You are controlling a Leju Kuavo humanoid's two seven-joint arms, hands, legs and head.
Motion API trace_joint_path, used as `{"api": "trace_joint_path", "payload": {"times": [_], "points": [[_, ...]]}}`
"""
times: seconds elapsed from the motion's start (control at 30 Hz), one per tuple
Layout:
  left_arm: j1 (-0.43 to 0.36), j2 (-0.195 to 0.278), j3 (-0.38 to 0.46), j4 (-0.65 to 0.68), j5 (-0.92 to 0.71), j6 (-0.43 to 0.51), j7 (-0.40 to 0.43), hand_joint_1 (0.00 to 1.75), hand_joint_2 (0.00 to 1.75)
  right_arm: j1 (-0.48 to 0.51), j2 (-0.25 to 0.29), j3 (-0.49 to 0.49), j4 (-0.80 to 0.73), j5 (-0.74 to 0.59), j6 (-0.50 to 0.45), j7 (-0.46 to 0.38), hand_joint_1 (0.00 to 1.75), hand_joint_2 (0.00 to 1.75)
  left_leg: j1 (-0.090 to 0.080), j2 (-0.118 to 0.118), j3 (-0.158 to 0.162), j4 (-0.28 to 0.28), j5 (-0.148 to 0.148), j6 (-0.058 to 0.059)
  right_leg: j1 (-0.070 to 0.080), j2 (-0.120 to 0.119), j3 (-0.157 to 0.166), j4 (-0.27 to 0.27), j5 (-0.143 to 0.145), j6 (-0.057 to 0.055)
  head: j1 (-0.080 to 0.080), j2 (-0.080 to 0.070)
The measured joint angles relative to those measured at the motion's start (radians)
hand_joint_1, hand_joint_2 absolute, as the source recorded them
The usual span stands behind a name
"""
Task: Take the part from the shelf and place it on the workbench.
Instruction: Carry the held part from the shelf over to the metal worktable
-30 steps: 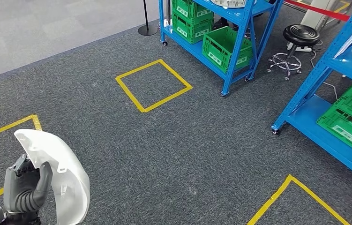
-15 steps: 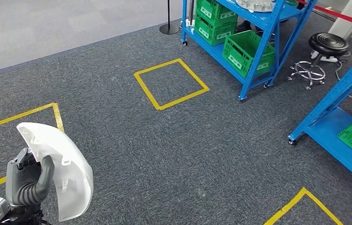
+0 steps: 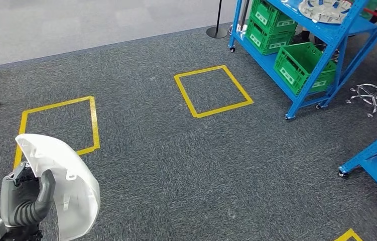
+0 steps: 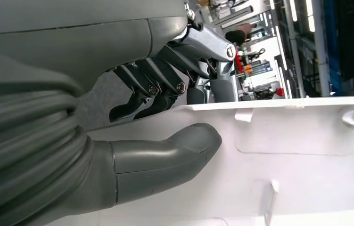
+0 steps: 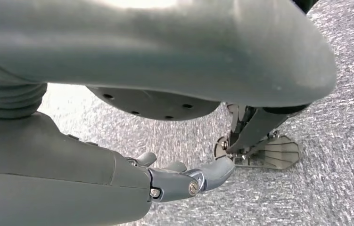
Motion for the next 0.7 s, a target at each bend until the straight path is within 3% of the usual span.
{"api": "trace_joint_path", "payload": {"times": [0.03, 0.1, 0.2, 0.23, 0.27, 0.3, 0.4, 0.47, 0.53, 0.57, 0.63, 0.7], "points": [[0.0, 0.0, -0.001, -0.001, -0.003, 0.0, 0.007, 1.75, 1.75, -0.003, 0.0, 0.0, 0.0, 0.002, 0.001, 0.001, 0.0, 0.0, 0.001, -0.007, -0.003, -0.001, 0.002, -0.006, -0.002, -0.01, 0.001, -0.005, 0.004, -0.005, 0.0, 0.0], [-0.001, -0.001, -0.002, -0.004, -0.014, 0.004, 0.016, 1.75, 1.75, -0.006, 0.001, 0.0, 0.0, 0.006, 0.0, 0.013, 0.0, 0.0, -0.002, 0.018, -0.018, 0.024, -0.016, -0.014, -0.006, -0.029, 0.005, -0.017, 0.014, -0.018, -0.002, 0.0], [-0.003, -0.001, -0.002, -0.01, -0.022, 0.01, 0.016, 1.75, 1.75, -0.004, 0.002, 0.0, 0.0, 0.009, -0.011, 0.057, 0.0, 0.0, -0.003, 0.087, -0.092, 0.186, -0.111, -0.024, -0.007, -0.062, 0.005, -0.024, 0.019, -0.03, -0.006, 0.0], [-0.001, -0.002, -0.002, -0.012, -0.02, 0.01, 0.016, 1.75, 1.75, -0.003, 0.002, 0.0, 0.0, 0.01, -0.014, 0.07, 0.0, 0.0, 0.0, 0.094, -0.117, 0.24, -0.132, -0.028, -0.007, -0.074, 0.004, -0.024, 0.019, -0.03, -0.006, 0.0], [0.001, -0.002, -0.002, -0.013, -0.017, 0.008, 0.017, 1.75, 1.75, -0.002, 0.002, 0.0, 0.0, 0.01, -0.016, 0.078, 0.0, 0.0, 0.002, 0.098, -0.128, 0.267, -0.136, -0.032, -0.008, -0.086, 0.003, -0.024, 0.018, -0.03, -0.006, 0.0], [0.003, -0.002, -0.002, -0.013, -0.013, 0.006, 0.017, 1.75, 1.75, -0.002, 0.002, 0.0, 0.0, 0.009, -0.017, 0.08, 0.0, 0.0, 0.005, 0.102, -0.118, 0.254, -0.12, -0.035, -0.009, -0.097, 0.003, -0.023, 0.017, -0.028, -0.006, 0.0], [0.0, -0.004, -0.002, -0.013, -0.008, -0.005, 0.021, 1.75, 1.75, -0.004, 0.002, 0.0, 0.0, 0.001, -0.017, 0.069, 0.0, 0.0, 0.012, 0.145, -0.012, 0.065, -0.037, -0.041, -0.012, -0.126, 0.003, -0.011, 0.008, -0.014, -0.006, 0.0], [-0.005, -0.008, -0.002, -0.013, -0.008, -0.009, 0.022, 1.75, 1.75, -0.006, 0.002, 0.0, 0.0, 0.001, -0.018, 0.063, 0.0, 0.0, 0.009, 0.161, 0.021, 0.001, -0.021, -0.028, -0.009, -0.14, 0.004, -0.003, 0.001, 0.001, -0.003, 0.0], [-0.009, -0.011, -0.002, -0.012, -0.008, -0.012, 0.023, 1.75, 1.75, -0.01, 0.002, 0.0, 0.0, 0.007, -0.017, 0.059, 0.0, 0.0, 0.006, 0.143, 0.017, 0.0, -0.018, -0.01, -0.011, -0.151, 0.007, -0.003, 0.0, 0.014, -0.002, 0.0], [-0.011, -0.012, -0.001, -0.013, -0.008, -0.013, 0.023, 1.75, 1.75, -0.011, 0.002, 0.0, 0.0, 0.011, -0.016, 0.056, 0.0, 0.0, 0.006, 0.135, 0.016, -0.001, -0.016, -0.003, -0.013, -0.144, 0.008, 0.0, -0.004, 0.022, -0.001, 0.0], [-0.017, -0.017, 0.001, -0.013, -0.008, -0.015, 0.023, 1.75, 1.75, -0.012, 0.002, 0.0, 0.0, 0.019, -0.011, 0.046, 0.0, 0.0, 0.009, 0.118, 0.016, -0.004, -0.011, 0.008, -0.018, -0.101, -0.01, 0.047, -0.038, 0.034, 0.0, 0.0], [-0.021, -0.022, 0.002, -0.013, -0.007, -0.017, 0.023, 1.75, 1.75, -0.01, 0.004, 0.001, 0.0, 0.027, -0.006, 0.035, 0.0, 0.0, 0.009, 0.101, 0.012, -0.004, -0.008, 0.014, -0.02, -0.063, -0.066, 0.164, -0.1, 0.037, 0.002, 0.0]]}}
